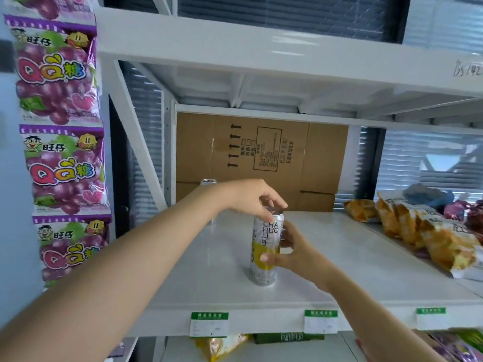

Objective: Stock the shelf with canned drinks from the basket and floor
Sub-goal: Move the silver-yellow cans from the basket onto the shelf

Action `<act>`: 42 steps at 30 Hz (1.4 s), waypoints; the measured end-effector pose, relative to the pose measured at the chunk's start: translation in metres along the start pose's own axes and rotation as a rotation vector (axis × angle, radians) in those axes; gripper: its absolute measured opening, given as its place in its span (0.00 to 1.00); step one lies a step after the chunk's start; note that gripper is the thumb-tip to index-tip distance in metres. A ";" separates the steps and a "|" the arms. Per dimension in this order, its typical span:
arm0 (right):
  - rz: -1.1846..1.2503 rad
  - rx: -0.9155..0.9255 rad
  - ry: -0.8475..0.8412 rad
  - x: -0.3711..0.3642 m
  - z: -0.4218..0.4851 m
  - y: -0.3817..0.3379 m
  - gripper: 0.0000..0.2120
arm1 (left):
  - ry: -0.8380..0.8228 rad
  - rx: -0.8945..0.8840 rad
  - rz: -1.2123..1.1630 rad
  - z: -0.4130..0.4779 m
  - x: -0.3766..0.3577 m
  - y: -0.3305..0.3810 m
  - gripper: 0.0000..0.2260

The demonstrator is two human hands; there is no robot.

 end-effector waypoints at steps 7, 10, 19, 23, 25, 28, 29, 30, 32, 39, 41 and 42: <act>-0.038 0.032 0.032 0.002 0.003 0.012 0.34 | -0.039 0.083 0.229 0.007 0.009 0.004 0.24; -0.087 0.036 0.020 0.007 0.005 0.020 0.28 | -0.091 0.021 0.190 0.008 0.012 0.003 0.23; -0.114 -0.042 -0.004 0.008 0.043 0.032 0.23 | -0.045 0.079 0.262 0.036 0.007 -0.016 0.22; -0.037 -0.138 0.033 0.010 0.077 0.041 0.18 | 0.028 0.143 0.220 0.057 0.000 -0.039 0.19; -0.056 -0.158 0.042 0.010 0.095 0.044 0.18 | 0.042 0.168 0.198 0.070 -0.004 -0.052 0.19; -0.085 -0.190 0.049 0.013 0.124 0.051 0.20 | 0.052 0.197 0.195 0.091 -0.008 -0.070 0.20; -0.091 -0.204 0.055 0.013 0.133 0.054 0.21 | 0.056 0.204 0.193 0.098 -0.010 -0.077 0.19; -0.092 -0.213 0.063 0.013 0.143 0.057 0.22 | 0.059 0.211 0.189 0.105 -0.012 -0.084 0.19; -0.100 -0.219 0.076 0.013 0.161 0.064 0.25 | 0.063 0.227 0.180 0.117 -0.015 -0.099 0.20; -0.083 -0.217 0.074 0.011 0.208 0.076 0.19 | 0.071 0.279 0.198 0.149 -0.020 -0.135 0.21; -0.108 -0.201 0.077 0.011 0.220 0.080 0.24 | 0.062 0.296 0.197 0.157 -0.022 -0.144 0.21; -0.122 -0.187 0.075 0.011 0.227 0.083 0.26 | 0.059 0.306 0.193 0.160 -0.022 -0.148 0.21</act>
Point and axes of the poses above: each hand's wrist, its own z-axis towards the middle knuckle, its own x-axis out of the back of the hand, y = z × x, the point moved 4 cm from there along z, towards the middle knuckle, and after that the axes turned 14 degrees about z, right-handed, at the moved point
